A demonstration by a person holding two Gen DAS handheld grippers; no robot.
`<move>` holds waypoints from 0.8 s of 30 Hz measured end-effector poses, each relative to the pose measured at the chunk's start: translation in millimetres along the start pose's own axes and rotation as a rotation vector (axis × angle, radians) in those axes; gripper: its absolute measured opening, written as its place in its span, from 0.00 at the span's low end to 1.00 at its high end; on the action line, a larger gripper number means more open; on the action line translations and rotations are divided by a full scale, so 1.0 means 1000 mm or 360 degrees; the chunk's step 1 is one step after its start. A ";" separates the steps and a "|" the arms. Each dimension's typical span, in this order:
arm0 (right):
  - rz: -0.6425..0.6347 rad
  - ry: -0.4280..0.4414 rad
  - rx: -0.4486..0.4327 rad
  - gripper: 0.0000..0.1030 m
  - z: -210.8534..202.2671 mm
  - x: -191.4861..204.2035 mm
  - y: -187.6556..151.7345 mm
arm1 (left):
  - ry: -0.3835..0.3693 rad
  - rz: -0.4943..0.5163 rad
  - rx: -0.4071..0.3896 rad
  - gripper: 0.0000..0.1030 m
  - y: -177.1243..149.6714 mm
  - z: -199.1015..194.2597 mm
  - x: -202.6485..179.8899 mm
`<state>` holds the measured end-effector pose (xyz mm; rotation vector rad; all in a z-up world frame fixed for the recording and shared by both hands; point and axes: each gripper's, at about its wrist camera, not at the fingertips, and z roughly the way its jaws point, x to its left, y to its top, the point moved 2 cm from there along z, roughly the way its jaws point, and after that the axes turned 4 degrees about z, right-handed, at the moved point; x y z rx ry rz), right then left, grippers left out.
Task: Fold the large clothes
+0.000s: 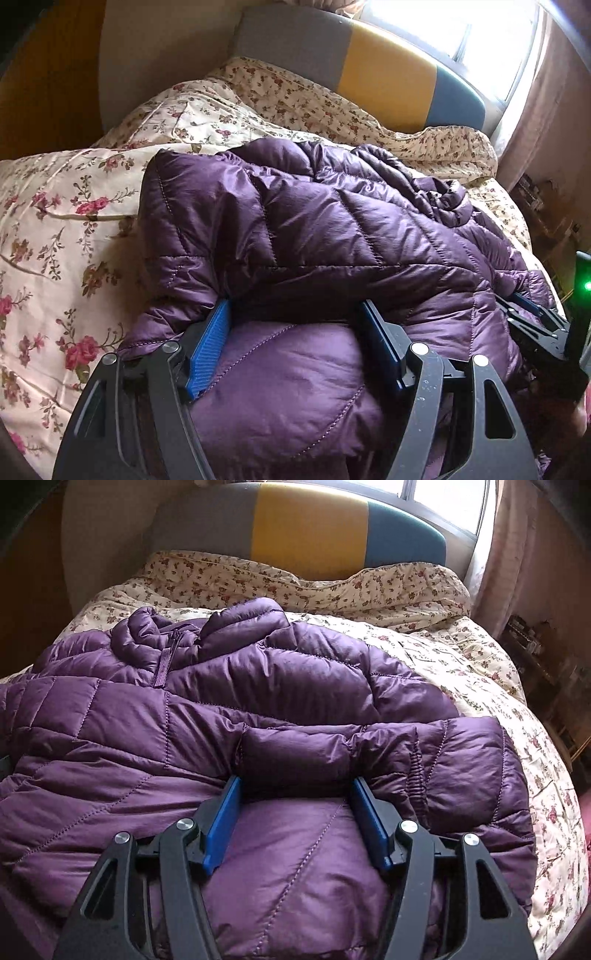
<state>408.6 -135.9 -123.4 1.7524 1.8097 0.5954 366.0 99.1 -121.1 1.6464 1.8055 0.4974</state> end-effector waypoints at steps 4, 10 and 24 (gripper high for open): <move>-0.0053 -0.0034 0.0019 0.84 -0.014 -0.002 0.004 | -0.0010 -0.0116 -0.0040 0.76 0.000 -0.032 0.007; -0.0148 0.0011 -0.0031 0.92 -0.061 -0.008 -0.013 | 0.0011 -0.0063 -0.0094 0.76 -0.024 -0.084 0.015; -0.0295 -0.0014 0.0256 0.92 -0.138 -0.069 -0.146 | -0.0041 0.0014 0.0014 0.76 -0.147 -0.186 0.043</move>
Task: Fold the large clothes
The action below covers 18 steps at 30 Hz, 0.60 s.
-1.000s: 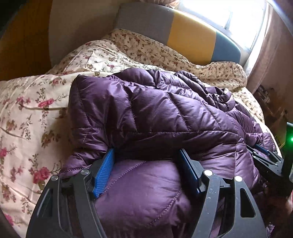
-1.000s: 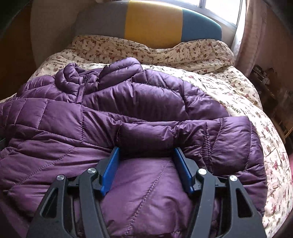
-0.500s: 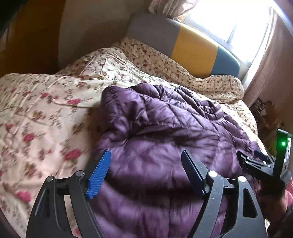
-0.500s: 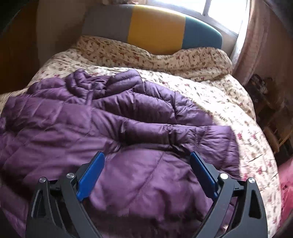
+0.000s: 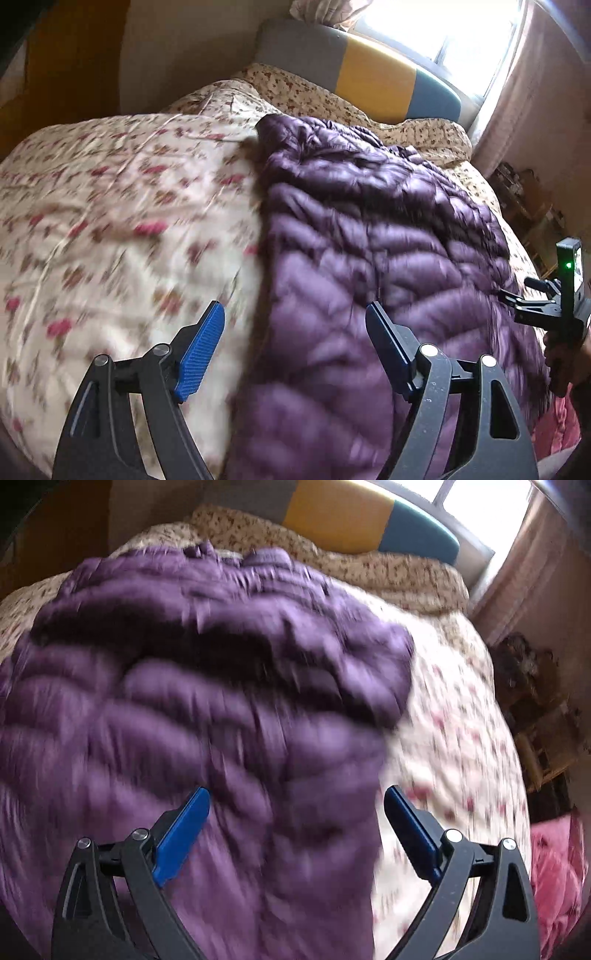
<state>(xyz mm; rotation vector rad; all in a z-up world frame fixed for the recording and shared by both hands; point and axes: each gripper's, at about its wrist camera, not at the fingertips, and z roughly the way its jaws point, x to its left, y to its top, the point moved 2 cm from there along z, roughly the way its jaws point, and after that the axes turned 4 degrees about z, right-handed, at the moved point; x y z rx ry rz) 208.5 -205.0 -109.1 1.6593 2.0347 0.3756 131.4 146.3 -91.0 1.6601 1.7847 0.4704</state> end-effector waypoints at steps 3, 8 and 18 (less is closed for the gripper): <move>0.0051 0.0047 0.0029 0.92 -0.015 -0.013 -0.034 | -0.0017 -0.0020 0.0010 0.76 -0.023 -0.016 0.005; 0.0095 0.0107 0.0052 0.88 -0.038 -0.019 -0.073 | -0.0100 -0.0089 0.0080 0.68 -0.063 -0.029 0.006; 0.0142 0.0291 0.0152 0.66 -0.065 -0.015 -0.128 | -0.0191 -0.0111 0.0130 0.45 -0.101 -0.051 -0.004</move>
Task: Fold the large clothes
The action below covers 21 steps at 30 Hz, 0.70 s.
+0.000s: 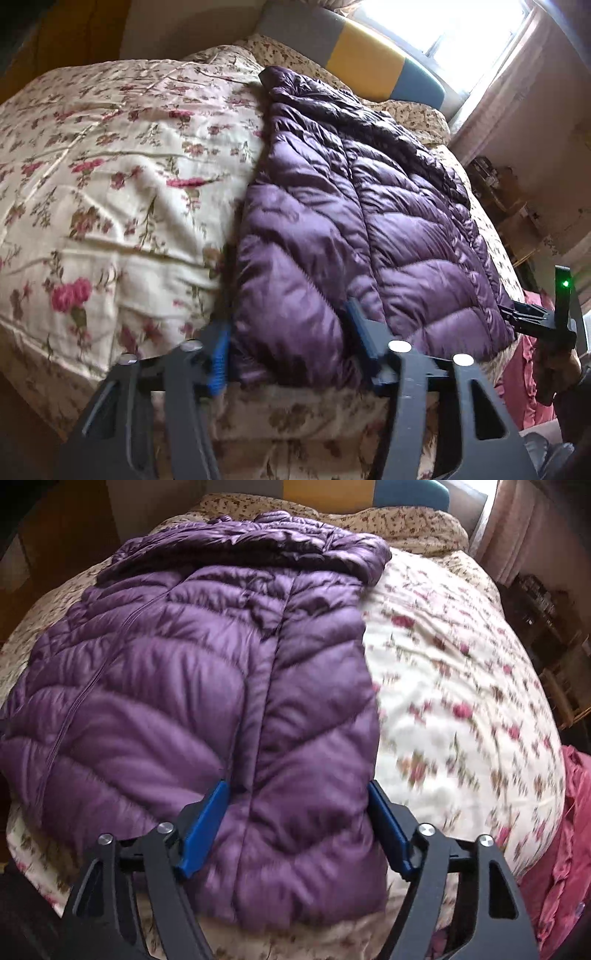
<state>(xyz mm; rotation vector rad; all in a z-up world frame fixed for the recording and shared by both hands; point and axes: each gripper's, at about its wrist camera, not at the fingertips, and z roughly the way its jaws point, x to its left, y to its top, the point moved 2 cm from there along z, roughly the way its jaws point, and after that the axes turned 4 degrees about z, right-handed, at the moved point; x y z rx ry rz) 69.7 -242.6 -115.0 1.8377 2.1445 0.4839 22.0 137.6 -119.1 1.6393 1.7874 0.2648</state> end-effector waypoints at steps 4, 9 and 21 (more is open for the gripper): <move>-0.0095 0.0073 0.0008 0.22 -0.009 0.012 -0.005 | -0.0039 0.0023 0.0005 0.20 -0.006 -0.006 -0.006; -0.0297 0.0002 -0.0068 0.08 -0.030 0.030 0.006 | -0.0081 0.0043 -0.0058 0.15 0.007 -0.021 -0.012; -0.0349 -0.0084 -0.0441 0.06 -0.073 0.038 0.095 | -0.0165 0.0045 -0.0319 0.11 0.091 -0.032 -0.020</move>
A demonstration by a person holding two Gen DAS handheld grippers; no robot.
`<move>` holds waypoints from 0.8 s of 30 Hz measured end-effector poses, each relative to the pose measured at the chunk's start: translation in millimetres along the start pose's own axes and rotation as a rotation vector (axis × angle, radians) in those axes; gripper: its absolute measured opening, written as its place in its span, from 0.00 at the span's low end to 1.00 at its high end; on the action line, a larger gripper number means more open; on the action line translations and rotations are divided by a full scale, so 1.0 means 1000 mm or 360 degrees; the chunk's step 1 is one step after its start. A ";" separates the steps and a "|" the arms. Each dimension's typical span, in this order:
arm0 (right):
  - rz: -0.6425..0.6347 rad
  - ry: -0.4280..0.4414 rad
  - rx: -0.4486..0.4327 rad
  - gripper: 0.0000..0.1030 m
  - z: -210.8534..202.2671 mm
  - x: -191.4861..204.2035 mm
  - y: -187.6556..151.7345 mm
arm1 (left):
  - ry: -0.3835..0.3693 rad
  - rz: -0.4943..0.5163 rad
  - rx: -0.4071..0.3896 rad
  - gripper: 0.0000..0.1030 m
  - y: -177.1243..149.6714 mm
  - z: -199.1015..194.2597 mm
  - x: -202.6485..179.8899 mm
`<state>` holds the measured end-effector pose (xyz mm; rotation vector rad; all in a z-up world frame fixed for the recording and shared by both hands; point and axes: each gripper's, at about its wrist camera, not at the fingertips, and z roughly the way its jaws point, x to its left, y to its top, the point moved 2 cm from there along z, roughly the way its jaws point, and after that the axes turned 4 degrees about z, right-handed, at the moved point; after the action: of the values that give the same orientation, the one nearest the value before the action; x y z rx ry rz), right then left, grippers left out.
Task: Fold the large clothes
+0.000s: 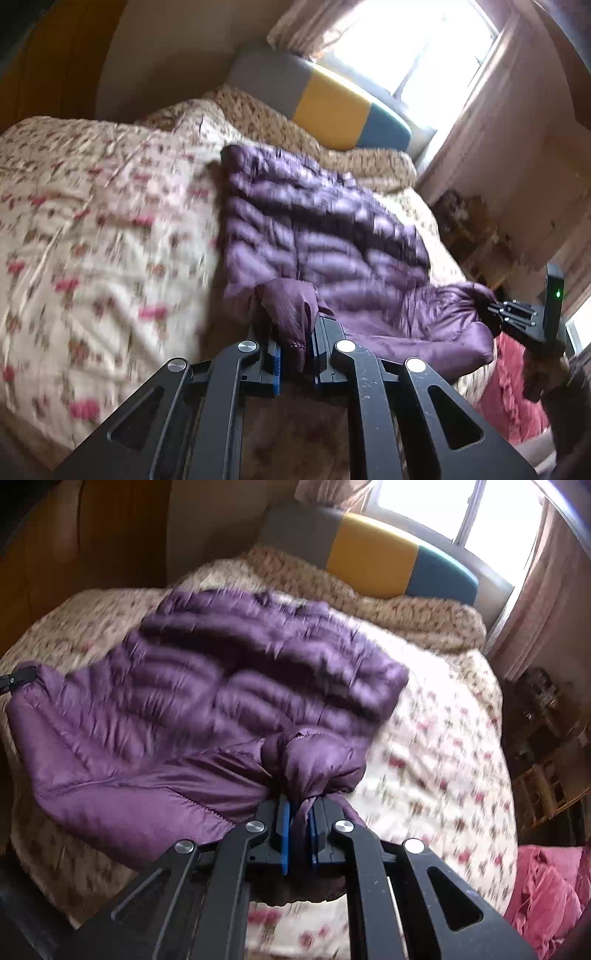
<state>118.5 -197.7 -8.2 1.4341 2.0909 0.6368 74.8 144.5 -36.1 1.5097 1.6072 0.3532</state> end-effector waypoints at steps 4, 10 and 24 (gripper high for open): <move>0.0003 -0.0056 -0.0089 0.06 0.016 -0.007 0.045 | 0.0014 0.0054 -0.0058 0.10 0.036 0.020 -0.004; 0.0084 -0.0106 -0.0130 0.06 0.058 -0.025 0.105 | 0.0060 0.0118 -0.0096 0.09 0.096 0.063 -0.005; 0.0314 -0.0170 0.0039 0.07 0.197 -0.069 0.196 | 0.0201 0.0037 0.0001 0.09 0.204 0.195 0.033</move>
<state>403.8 -180.7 -20.7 1.6648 1.8973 0.5968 357.9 151.9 -15.3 1.5335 1.6888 0.4690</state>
